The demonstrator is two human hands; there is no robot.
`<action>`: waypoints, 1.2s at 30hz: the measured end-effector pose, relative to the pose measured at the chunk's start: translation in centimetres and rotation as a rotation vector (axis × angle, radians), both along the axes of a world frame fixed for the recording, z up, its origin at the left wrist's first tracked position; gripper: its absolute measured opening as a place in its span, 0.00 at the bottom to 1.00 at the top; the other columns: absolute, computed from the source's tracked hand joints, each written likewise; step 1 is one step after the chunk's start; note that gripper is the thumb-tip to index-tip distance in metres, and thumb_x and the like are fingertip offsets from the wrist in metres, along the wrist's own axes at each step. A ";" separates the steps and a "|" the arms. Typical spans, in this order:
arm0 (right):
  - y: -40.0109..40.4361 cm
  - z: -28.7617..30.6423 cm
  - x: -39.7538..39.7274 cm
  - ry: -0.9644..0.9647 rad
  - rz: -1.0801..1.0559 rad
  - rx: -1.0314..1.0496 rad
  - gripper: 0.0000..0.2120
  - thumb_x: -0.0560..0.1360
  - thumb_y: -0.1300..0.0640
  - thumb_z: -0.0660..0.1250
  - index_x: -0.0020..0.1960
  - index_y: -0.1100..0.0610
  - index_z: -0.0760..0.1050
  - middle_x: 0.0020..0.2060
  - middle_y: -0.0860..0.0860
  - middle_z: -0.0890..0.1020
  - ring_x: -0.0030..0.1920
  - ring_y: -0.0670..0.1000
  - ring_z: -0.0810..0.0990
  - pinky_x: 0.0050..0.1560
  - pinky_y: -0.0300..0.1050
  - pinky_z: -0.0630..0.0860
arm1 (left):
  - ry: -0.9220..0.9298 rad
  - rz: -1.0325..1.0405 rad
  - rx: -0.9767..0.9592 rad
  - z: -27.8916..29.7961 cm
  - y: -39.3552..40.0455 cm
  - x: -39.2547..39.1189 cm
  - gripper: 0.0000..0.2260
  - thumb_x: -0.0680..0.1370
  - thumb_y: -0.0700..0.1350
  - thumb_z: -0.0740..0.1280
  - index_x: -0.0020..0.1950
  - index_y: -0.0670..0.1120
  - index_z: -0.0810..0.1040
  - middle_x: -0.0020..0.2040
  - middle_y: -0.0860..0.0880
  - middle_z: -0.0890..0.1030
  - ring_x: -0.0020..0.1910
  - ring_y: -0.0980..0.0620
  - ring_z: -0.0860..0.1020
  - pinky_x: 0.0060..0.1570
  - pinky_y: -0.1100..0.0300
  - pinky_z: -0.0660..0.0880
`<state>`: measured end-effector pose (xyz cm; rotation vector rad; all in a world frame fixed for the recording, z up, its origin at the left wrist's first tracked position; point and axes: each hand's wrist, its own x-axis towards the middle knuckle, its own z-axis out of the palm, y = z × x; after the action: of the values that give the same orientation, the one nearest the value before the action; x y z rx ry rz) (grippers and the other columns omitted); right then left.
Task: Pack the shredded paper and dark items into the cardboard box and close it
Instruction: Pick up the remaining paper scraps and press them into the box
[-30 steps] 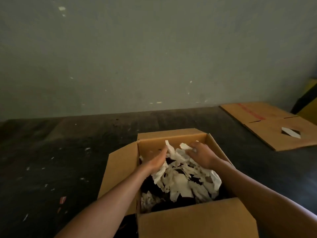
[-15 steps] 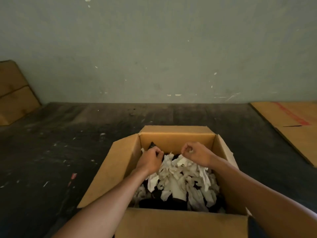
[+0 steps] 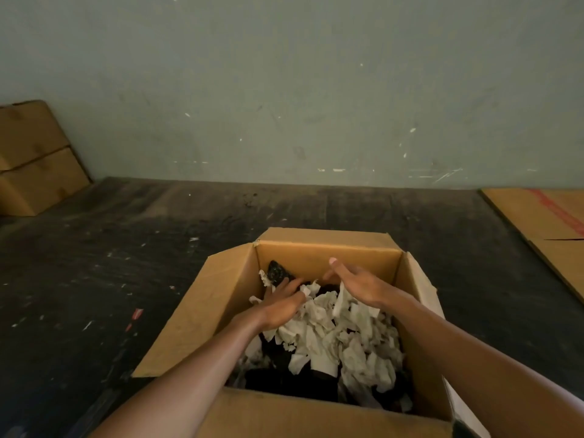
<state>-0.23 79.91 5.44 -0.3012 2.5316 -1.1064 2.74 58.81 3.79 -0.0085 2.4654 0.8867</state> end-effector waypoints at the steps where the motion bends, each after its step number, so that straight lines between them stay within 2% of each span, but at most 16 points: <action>1: -0.1 -0.4 -0.3 -0.100 0.006 0.013 0.33 0.77 0.30 0.42 0.69 0.44 0.73 0.72 0.49 0.71 0.72 0.53 0.66 0.74 0.57 0.58 | -0.038 -0.034 -0.020 -0.3 0.0 0.0 0.29 0.80 0.64 0.51 0.79 0.63 0.45 0.81 0.52 0.41 0.79 0.42 0.39 0.75 0.38 0.42; 3: -0.2 -1.8 -0.6 -0.159 0.045 0.204 0.33 0.75 0.28 0.37 0.76 0.36 0.58 0.79 0.45 0.53 0.79 0.57 0.48 0.75 0.66 0.43 | -0.120 -0.098 -0.092 -1.0 0.2 0.2 0.35 0.77 0.69 0.53 0.77 0.65 0.38 0.80 0.52 0.37 0.78 0.41 0.37 0.75 0.38 0.42; 4: -0.3 -2.9 -0.3 -0.158 0.071 0.305 0.30 0.78 0.32 0.37 0.78 0.37 0.51 0.80 0.44 0.46 0.79 0.57 0.41 0.75 0.66 0.38 | -0.158 -0.127 -0.143 -1.6 0.5 0.4 0.37 0.76 0.72 0.53 0.77 0.65 0.35 0.80 0.52 0.35 0.78 0.41 0.37 0.75 0.38 0.42; 6: -1.1 -5.5 0.8 -0.146 0.082 0.428 0.28 0.81 0.38 0.39 0.80 0.42 0.42 0.79 0.47 0.38 0.78 0.59 0.35 0.74 0.65 0.36 | -0.205 -0.177 -0.272 -3.2 1.2 1.2 0.38 0.75 0.74 0.50 0.76 0.64 0.31 0.79 0.50 0.33 0.78 0.38 0.37 0.74 0.36 0.42; 8: -2.0 -8.2 1.9 -0.170 0.124 0.530 0.28 0.82 0.42 0.41 0.80 0.45 0.41 0.79 0.51 0.35 0.77 0.63 0.33 0.74 0.68 0.37 | -0.190 -0.199 -0.399 -5.4 2.0 1.7 0.35 0.77 0.71 0.46 0.75 0.61 0.27 0.79 0.45 0.32 0.77 0.34 0.36 0.74 0.35 0.41; 11: -3.0 -10.8 1.7 -0.168 0.141 0.607 0.24 0.84 0.54 0.40 0.80 0.53 0.47 0.78 0.53 0.32 0.75 0.68 0.30 0.72 0.71 0.36 | -0.167 -0.167 -0.487 -7.9 2.2 1.5 0.34 0.79 0.69 0.43 0.71 0.61 0.22 0.78 0.44 0.31 0.76 0.31 0.34 0.72 0.32 0.43; 13: -3.7 -11.6 1.2 -0.130 0.126 0.649 0.24 0.84 0.55 0.41 0.80 0.54 0.48 0.78 0.54 0.32 0.74 0.69 0.29 0.71 0.72 0.35 | -0.159 -0.154 -0.493 -9.1 1.9 1.2 0.33 0.77 0.70 0.42 0.68 0.61 0.20 0.78 0.44 0.31 0.75 0.32 0.33 0.72 0.30 0.42; 17: -3.9 -12.4 1.0 -0.069 0.243 0.717 0.24 0.85 0.54 0.41 0.80 0.55 0.47 0.77 0.56 0.31 0.73 0.70 0.28 0.70 0.73 0.32 | -0.146 -0.142 -0.471 -11.0 1.3 0.7 0.32 0.73 0.72 0.38 0.56 0.64 0.13 0.78 0.45 0.30 0.76 0.35 0.32 0.71 0.30 0.40; 21: -3.7 -11.0 1.5 -0.078 0.268 0.704 0.24 0.84 0.59 0.44 0.80 0.57 0.45 0.77 0.56 0.31 0.74 0.70 0.30 0.71 0.73 0.35 | -0.160 -0.216 -0.503 -8.8 1.5 1.4 0.34 0.75 0.72 0.42 0.67 0.63 0.19 0.78 0.47 0.31 0.75 0.34 0.31 0.70 0.29 0.38; 24: -3.3 -9.0 1.3 -0.118 0.271 0.640 0.25 0.85 0.52 0.45 0.80 0.55 0.46 0.79 0.56 0.38 0.77 0.65 0.37 0.74 0.68 0.41 | -0.125 -0.254 -0.556 -6.5 1.5 1.9 0.35 0.76 0.72 0.44 0.74 0.62 0.27 0.79 0.48 0.32 0.75 0.36 0.29 0.69 0.29 0.36; 26: -2.6 -6.8 1.4 -0.025 0.162 0.502 0.26 0.84 0.45 0.47 0.80 0.53 0.50 0.80 0.58 0.51 0.78 0.62 0.51 0.75 0.60 0.52 | -0.097 -0.305 -0.617 -5.2 1.5 2.4 0.37 0.76 0.72 0.47 0.77 0.60 0.31 0.78 0.49 0.29 0.73 0.38 0.26 0.68 0.29 0.34; 28: -1.8 -4.3 2.1 0.147 0.009 0.381 0.24 0.83 0.43 0.48 0.76 0.49 0.60 0.73 0.58 0.66 0.70 0.61 0.69 0.67 0.56 0.67 | -0.070 -0.357 -0.649 -4.0 1.5 2.8 0.38 0.77 0.72 0.49 0.79 0.59 0.35 0.76 0.50 0.27 0.72 0.39 0.23 0.68 0.30 0.32; 30: -0.9 -1.9 3.0 0.277 -0.075 0.351 0.22 0.82 0.40 0.47 0.70 0.47 0.69 0.62 0.54 0.76 0.57 0.57 0.79 0.57 0.54 0.75 | -0.083 -0.386 -0.637 -2.8 1.3 2.9 0.37 0.77 0.71 0.49 0.80 0.58 0.38 0.77 0.53 0.28 0.73 0.40 0.25 0.70 0.32 0.32; 32: -0.4 0.1 3.8 0.307 -0.140 0.310 0.24 0.80 0.36 0.47 0.59 0.48 0.74 0.50 0.53 0.82 0.47 0.56 0.82 0.50 0.56 0.79 | -0.096 -0.473 -0.601 -1.0 1.1 3.1 0.30 0.81 0.64 0.48 0.81 0.56 0.45 0.79 0.53 0.36 0.78 0.40 0.34 0.74 0.37 0.38; 34: 0.1 1.1 4.4 0.261 -0.204 0.191 0.28 0.76 0.31 0.46 0.46 0.49 0.77 0.38 0.53 0.83 0.40 0.56 0.83 0.46 0.59 0.80 | -0.102 -0.526 -0.527 1.0 1.1 3.5 0.24 0.85 0.54 0.48 0.81 0.49 0.53 0.81 0.47 0.49 0.79 0.42 0.50 0.75 0.48 0.51; 36: 0.2 1.9 5.0 0.135 -0.188 0.074 0.27 0.79 0.36 0.49 0.44 0.52 0.80 0.39 0.55 0.84 0.43 0.54 0.83 0.51 0.57 0.79 | -0.102 -0.445 -0.485 2.2 0.8 3.6 0.23 0.85 0.50 0.51 0.80 0.47 0.56 0.80 0.45 0.56 0.78 0.45 0.58 0.73 0.54 0.58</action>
<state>4.74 80.16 7.34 -0.1240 2.7600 -1.0889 6.38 59.58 5.94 0.3038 2.3844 0.0926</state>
